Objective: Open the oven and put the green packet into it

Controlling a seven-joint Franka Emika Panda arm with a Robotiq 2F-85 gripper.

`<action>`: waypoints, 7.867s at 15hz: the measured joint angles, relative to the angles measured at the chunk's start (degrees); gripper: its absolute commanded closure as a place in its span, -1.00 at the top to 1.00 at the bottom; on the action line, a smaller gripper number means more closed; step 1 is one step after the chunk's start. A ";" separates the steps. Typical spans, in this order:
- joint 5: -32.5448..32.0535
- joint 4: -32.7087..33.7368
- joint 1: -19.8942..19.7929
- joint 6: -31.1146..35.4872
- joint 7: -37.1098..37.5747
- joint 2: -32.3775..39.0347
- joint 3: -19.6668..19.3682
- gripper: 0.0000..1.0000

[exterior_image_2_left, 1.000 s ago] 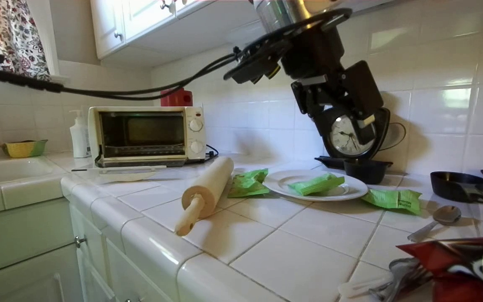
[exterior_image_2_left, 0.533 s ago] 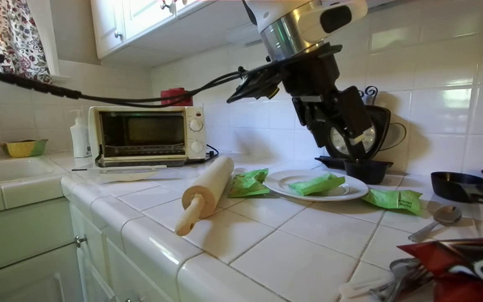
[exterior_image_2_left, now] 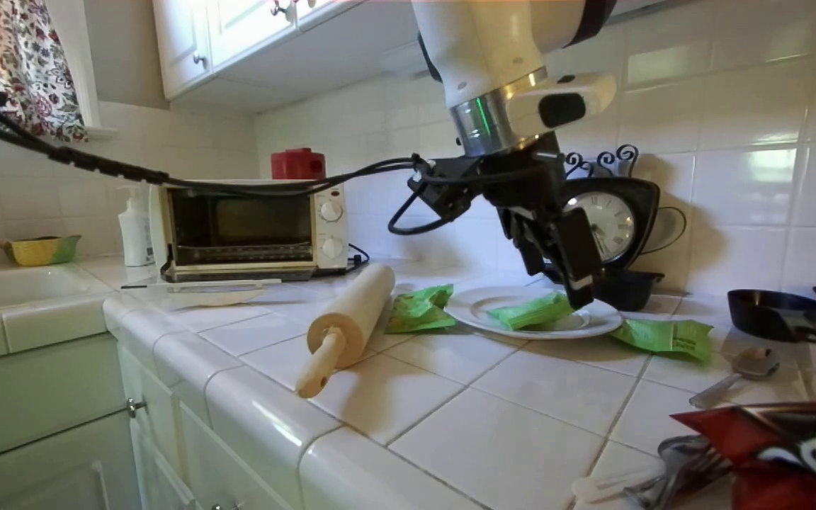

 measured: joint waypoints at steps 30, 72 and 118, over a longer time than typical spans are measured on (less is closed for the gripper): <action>-3.17 -7.98 -5.13 -0.05 11.34 -3.35 9.46 -0.99; -6.27 -21.76 11.81 -10.78 12.10 13.03 10.86 -0.99; -18.26 -33.80 6.95 -45.56 25.75 20.05 20.13 -0.99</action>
